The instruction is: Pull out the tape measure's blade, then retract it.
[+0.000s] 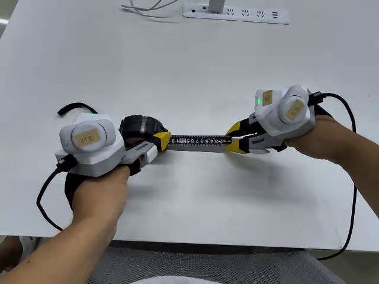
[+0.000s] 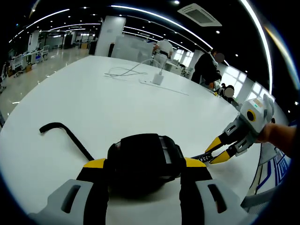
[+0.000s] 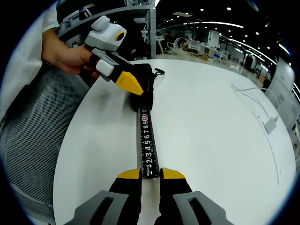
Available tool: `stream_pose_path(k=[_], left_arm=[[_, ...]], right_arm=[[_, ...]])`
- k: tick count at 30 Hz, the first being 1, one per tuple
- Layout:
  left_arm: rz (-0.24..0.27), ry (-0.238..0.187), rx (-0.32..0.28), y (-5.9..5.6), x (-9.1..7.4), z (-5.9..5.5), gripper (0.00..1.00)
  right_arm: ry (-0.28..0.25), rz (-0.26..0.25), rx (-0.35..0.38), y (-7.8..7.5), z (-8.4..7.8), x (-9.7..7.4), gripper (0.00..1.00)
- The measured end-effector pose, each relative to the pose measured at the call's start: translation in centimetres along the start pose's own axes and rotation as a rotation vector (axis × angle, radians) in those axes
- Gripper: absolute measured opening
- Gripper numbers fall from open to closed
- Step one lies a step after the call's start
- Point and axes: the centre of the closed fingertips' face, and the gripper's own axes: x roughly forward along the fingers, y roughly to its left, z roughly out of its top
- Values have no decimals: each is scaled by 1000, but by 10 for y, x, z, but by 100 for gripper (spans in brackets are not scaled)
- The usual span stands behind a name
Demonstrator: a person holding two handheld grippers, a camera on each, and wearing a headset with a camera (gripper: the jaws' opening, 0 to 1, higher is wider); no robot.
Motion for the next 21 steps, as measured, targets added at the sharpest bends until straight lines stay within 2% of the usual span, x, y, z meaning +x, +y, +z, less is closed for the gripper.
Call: stream_pose_path(k=[21], left_arm=[[-3, -7, -11, 0, -1, 0, 57]], right_arm=[[-28, 21, -10, 2, 24, 18, 10]])
